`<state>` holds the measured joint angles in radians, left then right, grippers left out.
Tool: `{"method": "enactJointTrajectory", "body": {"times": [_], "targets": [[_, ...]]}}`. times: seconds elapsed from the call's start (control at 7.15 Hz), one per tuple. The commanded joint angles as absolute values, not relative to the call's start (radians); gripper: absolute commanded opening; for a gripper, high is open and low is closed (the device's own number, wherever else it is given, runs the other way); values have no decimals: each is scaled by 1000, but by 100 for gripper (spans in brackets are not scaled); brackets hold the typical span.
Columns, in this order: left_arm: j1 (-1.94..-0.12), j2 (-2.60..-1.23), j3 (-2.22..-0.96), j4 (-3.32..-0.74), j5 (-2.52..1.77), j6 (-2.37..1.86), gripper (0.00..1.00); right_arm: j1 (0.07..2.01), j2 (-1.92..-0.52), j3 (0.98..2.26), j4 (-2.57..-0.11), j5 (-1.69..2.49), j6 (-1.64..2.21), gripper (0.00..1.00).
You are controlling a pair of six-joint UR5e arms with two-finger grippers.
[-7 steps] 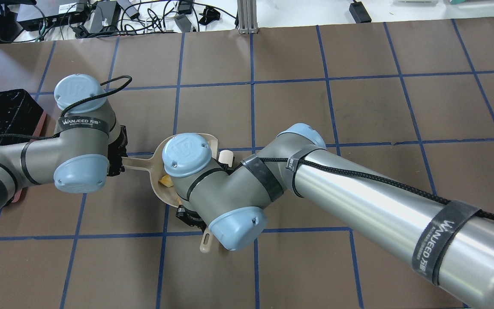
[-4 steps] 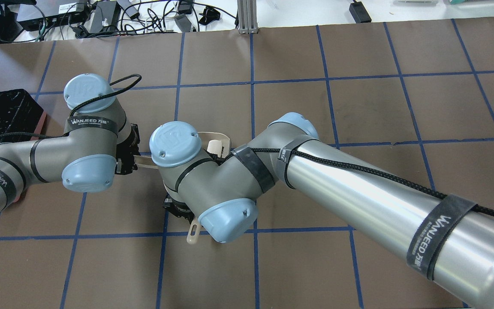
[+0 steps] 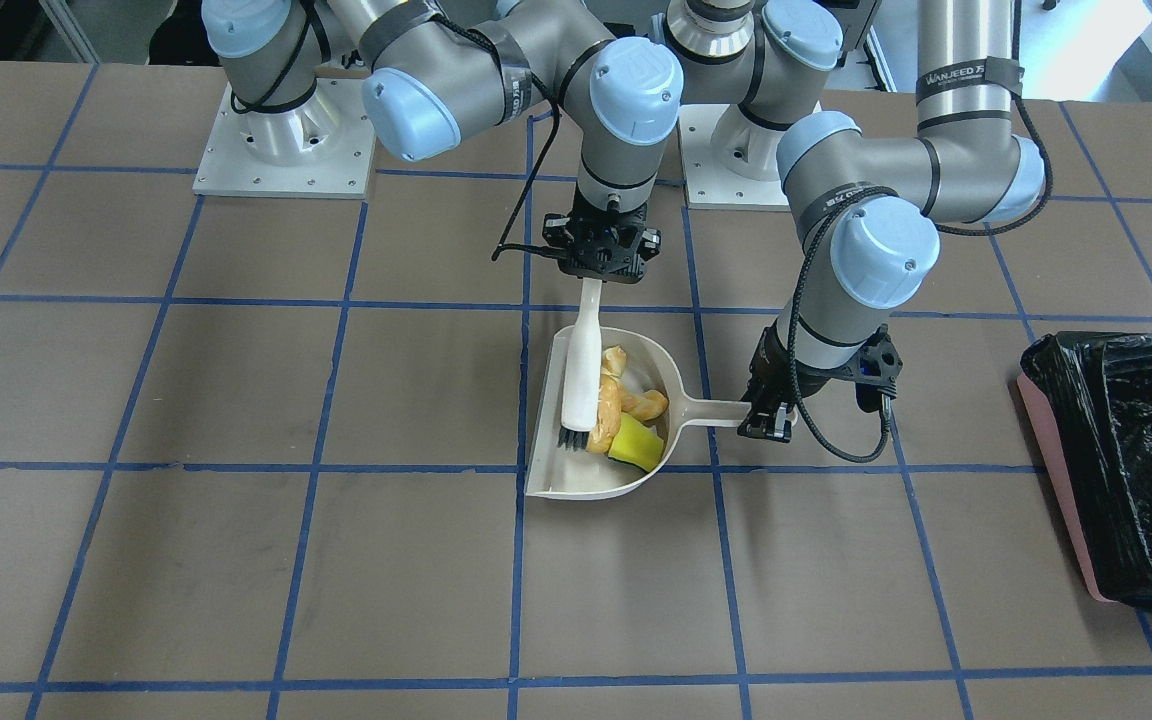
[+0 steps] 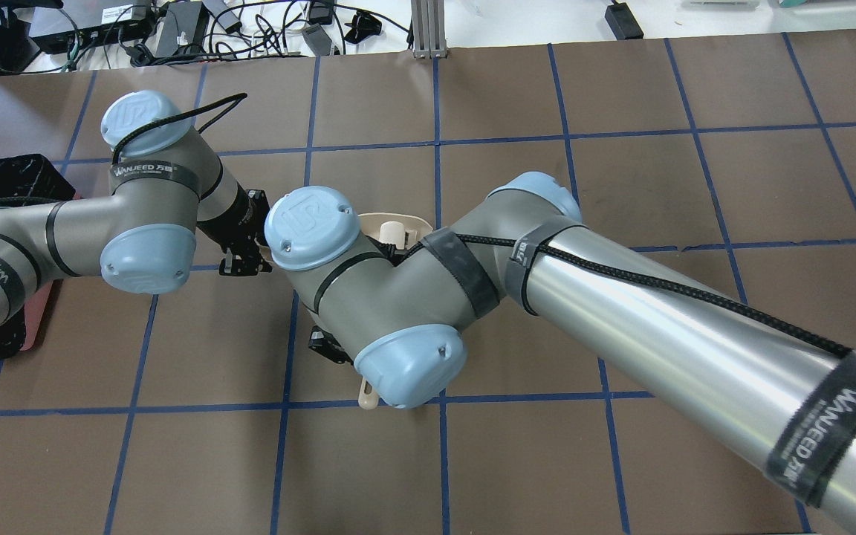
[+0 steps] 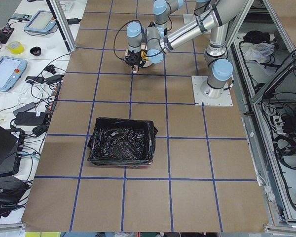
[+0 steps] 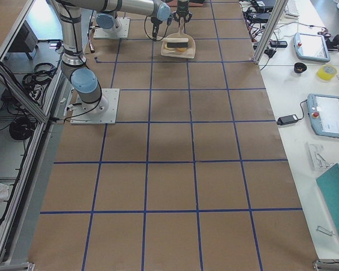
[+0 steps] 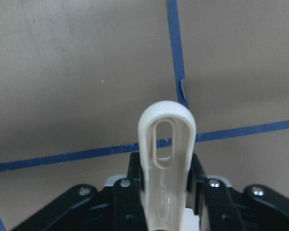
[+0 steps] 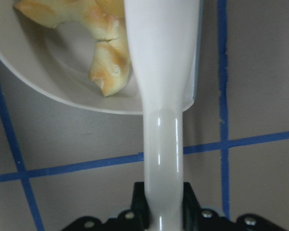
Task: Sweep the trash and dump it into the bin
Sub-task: 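Sweep the yellow potato into the dustpan with the right-held brush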
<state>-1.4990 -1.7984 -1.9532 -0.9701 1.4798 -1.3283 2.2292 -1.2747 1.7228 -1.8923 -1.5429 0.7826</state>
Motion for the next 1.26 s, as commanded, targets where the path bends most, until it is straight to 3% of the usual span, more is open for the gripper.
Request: {"method": "enactJointTrajectory", "body": {"times": [0.0,0.84,1.12], "targets": [[-1491,-1818,-1937,-1003,1419,-1299,0,2183,-1319,1724,-1841,-1591,738,0],[-1389,-1821,-1846,-1114,1284,-1256,0,1961,-1404,1729,-1707,-1606,436,0],[-1317,-1822,-1745,-1245,1285,-1238,0,1829,-1411,1724,-1709,-1603,303,0]]}}
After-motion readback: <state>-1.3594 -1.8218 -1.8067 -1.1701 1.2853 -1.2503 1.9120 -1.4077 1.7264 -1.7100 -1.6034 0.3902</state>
